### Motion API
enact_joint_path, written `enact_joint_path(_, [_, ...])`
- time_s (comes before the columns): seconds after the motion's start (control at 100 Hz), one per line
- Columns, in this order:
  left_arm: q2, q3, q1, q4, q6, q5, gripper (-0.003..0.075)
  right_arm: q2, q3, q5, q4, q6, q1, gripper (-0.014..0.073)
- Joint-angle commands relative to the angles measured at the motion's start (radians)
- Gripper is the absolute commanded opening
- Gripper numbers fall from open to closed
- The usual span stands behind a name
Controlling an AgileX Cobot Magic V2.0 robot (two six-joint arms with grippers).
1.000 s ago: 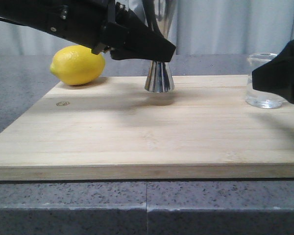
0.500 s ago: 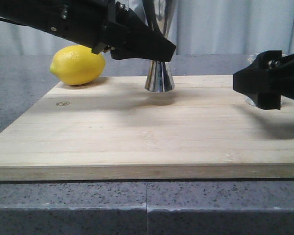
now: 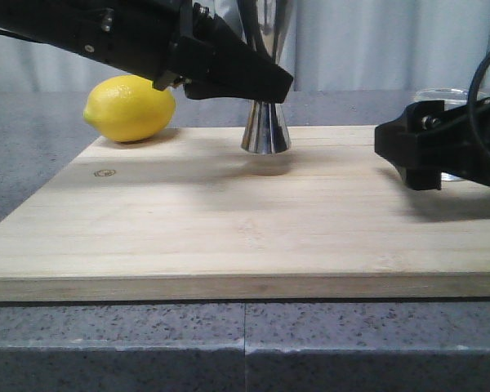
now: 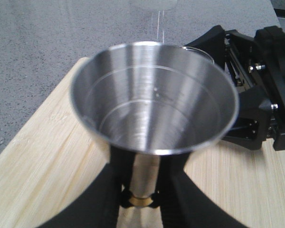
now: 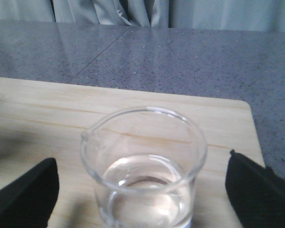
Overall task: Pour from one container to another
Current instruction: 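Reach the right gripper to the glass beaker and grasp it, then lift the beaker with the right gripper above the jigger cup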
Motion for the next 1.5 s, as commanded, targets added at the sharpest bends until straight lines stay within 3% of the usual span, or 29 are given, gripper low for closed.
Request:
enact_joint_path(0.0, [-0.054, -0.031, -0.008, -0.069, -0.003, 0.039, 0.0082, -0.009, -0.025, -0.099, -0.027, 0.003, 0.002, 0.0622])
enact_joint_path(0.23, [-0.054, -0.031, -0.008, -0.069, -0.003, 0.039, 0.0082, 0.001, -0.025, -0.110, -0.036, 0.004, 0.002, 0.0407])
enact_joint_path(0.39, [-0.054, -0.031, -0.008, -0.069, -0.003, 0.039, 0.0082, 0.001, -0.025, -0.126, -0.037, 0.004, 0.002, 0.0332])
enact_joint_path(1.23, [-0.054, -0.031, -0.008, -0.069, -0.003, 0.039, 0.0082, -0.035, -0.029, -0.180, -0.038, 0.004, -0.010, 0.0299])
enact_joint_path(1.49, [-0.054, -0.031, -0.008, -0.069, -0.003, 0.039, 0.0082, -0.083, -0.139, 0.048, -0.038, -0.096, -0.010, 0.0299])
